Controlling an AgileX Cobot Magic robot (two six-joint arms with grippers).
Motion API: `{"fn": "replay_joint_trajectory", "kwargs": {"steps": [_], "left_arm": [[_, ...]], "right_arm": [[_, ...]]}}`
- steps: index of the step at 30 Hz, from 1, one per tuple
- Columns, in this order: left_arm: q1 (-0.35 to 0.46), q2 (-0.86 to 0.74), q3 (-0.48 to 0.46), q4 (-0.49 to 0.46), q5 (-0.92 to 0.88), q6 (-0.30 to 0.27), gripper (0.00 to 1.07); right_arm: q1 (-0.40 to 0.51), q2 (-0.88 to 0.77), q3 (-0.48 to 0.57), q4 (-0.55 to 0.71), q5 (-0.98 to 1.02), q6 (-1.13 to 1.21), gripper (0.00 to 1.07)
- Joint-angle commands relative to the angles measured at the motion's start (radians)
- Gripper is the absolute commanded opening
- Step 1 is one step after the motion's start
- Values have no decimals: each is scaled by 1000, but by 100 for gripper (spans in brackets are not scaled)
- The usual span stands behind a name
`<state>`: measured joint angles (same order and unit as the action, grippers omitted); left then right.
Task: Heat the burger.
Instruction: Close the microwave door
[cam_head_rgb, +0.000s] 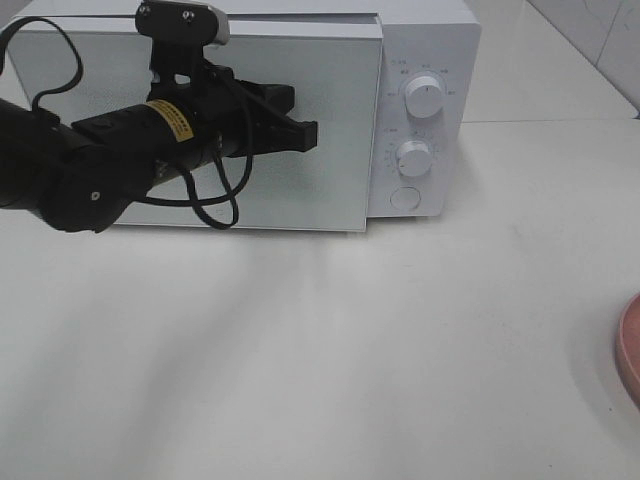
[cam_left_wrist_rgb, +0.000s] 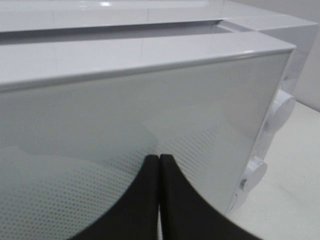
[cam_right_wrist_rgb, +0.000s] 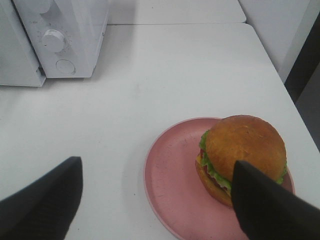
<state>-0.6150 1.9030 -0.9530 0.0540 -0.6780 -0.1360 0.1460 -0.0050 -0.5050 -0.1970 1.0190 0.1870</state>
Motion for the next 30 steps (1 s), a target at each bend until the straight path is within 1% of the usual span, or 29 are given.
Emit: {"fn": "replay_joint_trajectory", "kwargs": {"steps": [1,3,6,8,9,16,23,25,26,27,28,30], "left_arm": [[-3,16,-46,-31,10,-4,0],[-3,36,-79,-54,18,-4,0],[-3,43,-93,-54,30,-4,0],[-3,71,-144,-54,56,-2,0],[-3,71,-144,-54,56,-2,0],[-1,122,-231,-73,71,-1,0],[-3,127,-244,-80,103,-1,0],[-14,103,-244,-71,168,-1,0],[-14,103,-244,-71,168,-1,0],[-24,87,-244,-66,233,-1,0],[-24,87,-244,-66,233,-1,0],[-41,49,-244,-65,352,-1,0]], "right_arm": [[-7,-25,2,-4,-12,-4,76],[-7,-25,2,-4,-12,-4,76],[-7,-25,2,-4,-12,-4,76],[-7,-25,2,-4,-12,-4,76],[-7,-25,2,-4,-12,-4,76],[-7,-25,2,-4,-12,-4,76],[-7,-25,2,-4,-12,-4,76],[-7,-25,2,-4,-12,-4,76],[-7,-25,2,-4,-12,-4,76],[-7,-25,2,-4,-12,-4,76],[-7,-25,2,-4,-12,-4,76],[-7,-25,2,-4,-12,-4,76]]}}
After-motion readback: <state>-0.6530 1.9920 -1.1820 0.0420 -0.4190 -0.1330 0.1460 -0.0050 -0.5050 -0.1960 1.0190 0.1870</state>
